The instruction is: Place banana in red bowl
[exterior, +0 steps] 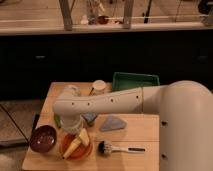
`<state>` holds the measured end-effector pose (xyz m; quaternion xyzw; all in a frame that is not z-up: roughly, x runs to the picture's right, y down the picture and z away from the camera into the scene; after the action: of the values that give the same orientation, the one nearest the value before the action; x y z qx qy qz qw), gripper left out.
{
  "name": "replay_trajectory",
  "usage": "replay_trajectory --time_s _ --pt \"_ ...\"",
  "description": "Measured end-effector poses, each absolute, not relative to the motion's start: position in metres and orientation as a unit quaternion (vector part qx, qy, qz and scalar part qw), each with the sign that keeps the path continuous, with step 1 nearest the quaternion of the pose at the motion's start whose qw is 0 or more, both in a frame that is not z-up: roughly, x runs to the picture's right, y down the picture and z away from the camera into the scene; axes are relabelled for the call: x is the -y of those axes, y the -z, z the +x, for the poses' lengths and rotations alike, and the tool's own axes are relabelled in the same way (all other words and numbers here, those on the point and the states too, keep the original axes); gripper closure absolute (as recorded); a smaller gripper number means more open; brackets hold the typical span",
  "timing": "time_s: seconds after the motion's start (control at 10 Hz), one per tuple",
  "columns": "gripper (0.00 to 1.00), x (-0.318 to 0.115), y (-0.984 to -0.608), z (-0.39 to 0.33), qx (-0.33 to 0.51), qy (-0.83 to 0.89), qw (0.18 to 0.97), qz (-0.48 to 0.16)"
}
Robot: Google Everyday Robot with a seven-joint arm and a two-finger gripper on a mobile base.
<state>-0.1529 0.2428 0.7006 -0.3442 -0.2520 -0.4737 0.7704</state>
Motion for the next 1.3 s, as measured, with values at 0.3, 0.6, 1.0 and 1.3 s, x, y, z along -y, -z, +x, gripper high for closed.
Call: replay_trajectory --time_s 0.3,0.6,1.0,1.3 --pt "0.20 -0.2377 -0.7039 -0.1510 0.253 0.470 0.770 -0.348" --pt "0.20 -0.2361 -0.7048 -0.1518 0.253 0.471 0.769 -0.351" --pt "0.20 -0.2360 -0.7048 -0.1520 0.253 0.471 0.769 -0.351" --pt "0.20 -0.2358 -0.7050 -0.1513 0.253 0.470 0.770 -0.351"
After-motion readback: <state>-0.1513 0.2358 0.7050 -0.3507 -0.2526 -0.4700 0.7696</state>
